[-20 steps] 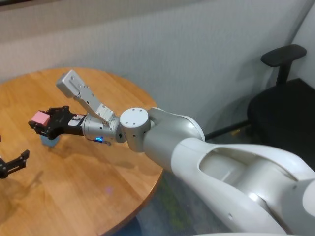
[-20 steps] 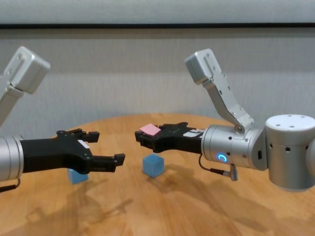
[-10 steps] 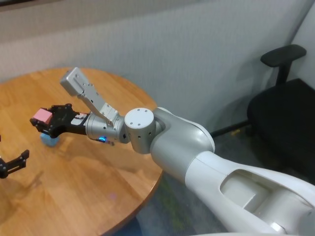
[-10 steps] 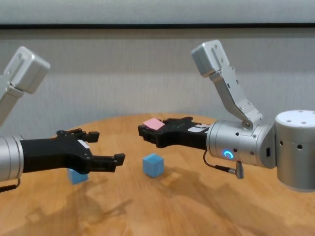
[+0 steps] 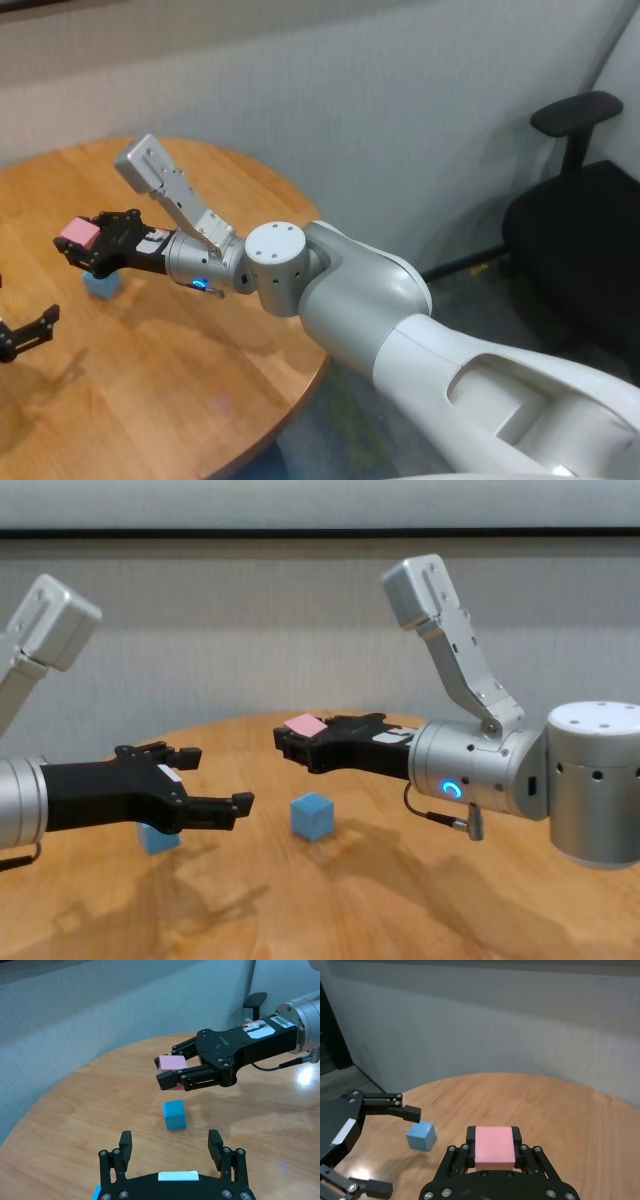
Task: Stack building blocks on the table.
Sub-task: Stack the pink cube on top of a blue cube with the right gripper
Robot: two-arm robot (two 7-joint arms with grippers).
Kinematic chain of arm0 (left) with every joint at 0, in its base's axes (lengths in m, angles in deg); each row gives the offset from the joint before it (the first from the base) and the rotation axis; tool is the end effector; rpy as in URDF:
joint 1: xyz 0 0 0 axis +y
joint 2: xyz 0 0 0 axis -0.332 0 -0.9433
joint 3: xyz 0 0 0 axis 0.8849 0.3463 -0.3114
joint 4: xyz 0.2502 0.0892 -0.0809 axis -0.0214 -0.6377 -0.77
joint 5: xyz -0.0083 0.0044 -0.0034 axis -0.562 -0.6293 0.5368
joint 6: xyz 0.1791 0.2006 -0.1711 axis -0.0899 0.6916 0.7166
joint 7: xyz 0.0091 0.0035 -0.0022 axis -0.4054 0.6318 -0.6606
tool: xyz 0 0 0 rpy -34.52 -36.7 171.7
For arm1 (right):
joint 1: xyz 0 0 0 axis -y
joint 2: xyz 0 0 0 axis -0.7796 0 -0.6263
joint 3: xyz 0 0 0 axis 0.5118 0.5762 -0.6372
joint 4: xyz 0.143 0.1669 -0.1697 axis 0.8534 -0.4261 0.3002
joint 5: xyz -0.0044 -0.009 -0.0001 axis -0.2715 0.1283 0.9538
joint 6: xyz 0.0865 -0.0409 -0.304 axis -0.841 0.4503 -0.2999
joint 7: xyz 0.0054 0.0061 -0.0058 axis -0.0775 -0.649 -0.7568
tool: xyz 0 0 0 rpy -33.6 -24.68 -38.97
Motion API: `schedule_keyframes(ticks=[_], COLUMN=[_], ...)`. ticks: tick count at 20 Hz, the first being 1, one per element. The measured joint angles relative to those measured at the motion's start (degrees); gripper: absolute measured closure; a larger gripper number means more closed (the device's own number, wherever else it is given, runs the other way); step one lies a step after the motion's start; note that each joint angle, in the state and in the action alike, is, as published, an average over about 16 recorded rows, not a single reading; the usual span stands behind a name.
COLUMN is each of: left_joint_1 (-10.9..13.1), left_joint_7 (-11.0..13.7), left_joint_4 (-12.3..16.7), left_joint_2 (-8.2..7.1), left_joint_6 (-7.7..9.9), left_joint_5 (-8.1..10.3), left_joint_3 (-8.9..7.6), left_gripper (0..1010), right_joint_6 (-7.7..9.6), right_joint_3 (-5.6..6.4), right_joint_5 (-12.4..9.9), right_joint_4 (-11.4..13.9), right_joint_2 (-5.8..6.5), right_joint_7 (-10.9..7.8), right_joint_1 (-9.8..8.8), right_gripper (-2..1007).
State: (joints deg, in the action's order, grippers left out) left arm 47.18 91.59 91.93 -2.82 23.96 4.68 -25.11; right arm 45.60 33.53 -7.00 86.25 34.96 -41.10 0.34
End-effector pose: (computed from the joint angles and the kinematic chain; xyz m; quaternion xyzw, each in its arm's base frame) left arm 0.4311 0.0648 -0.2926 0.1325 -0.0613 0.3582 0.9222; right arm 0.4867 0.0899 -0.3001 -0.0947 0.0184 -0.3728 0.9229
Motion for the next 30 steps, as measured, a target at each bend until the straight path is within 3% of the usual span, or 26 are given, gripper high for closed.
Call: schedule_keyframes(ticks=[7, 13, 22, 30], left_joint_1=[0.0, 0.0, 0.0, 0.0], left_joint_7=[0.0, 0.0, 0.0, 0.0], left_joint_4=[0.0, 0.0, 0.0, 0.0], left_joint_2=[0.0, 0.0, 0.0, 0.0], left_joint_6=[0.0, 0.0, 0.0, 0.0], left_joint_5=[0.0, 0.0, 0.0, 0.0], left_joint_3=[0.0, 0.0, 0.0, 0.0], left_gripper=[10, 10, 10, 10], right_joint_6=[2.89, 4.29, 3.16, 2.08], right_joint_3=[-0.5, -0.75, -0.43, 0.17], right_joint_5=[0.85, 1.94, 3.13, 4.01], right_joint_4=[1.99, 1.2, -3.57, -6.14], right_joint_2=[-0.42, -1.12, -2.51, -3.22], right_joint_7=[3.79, 5.86, 6.5, 6.54], right_joint_1=[-1.19, -1.2, 0.52, 1.48], right_gripper=[632, 633, 633, 633])
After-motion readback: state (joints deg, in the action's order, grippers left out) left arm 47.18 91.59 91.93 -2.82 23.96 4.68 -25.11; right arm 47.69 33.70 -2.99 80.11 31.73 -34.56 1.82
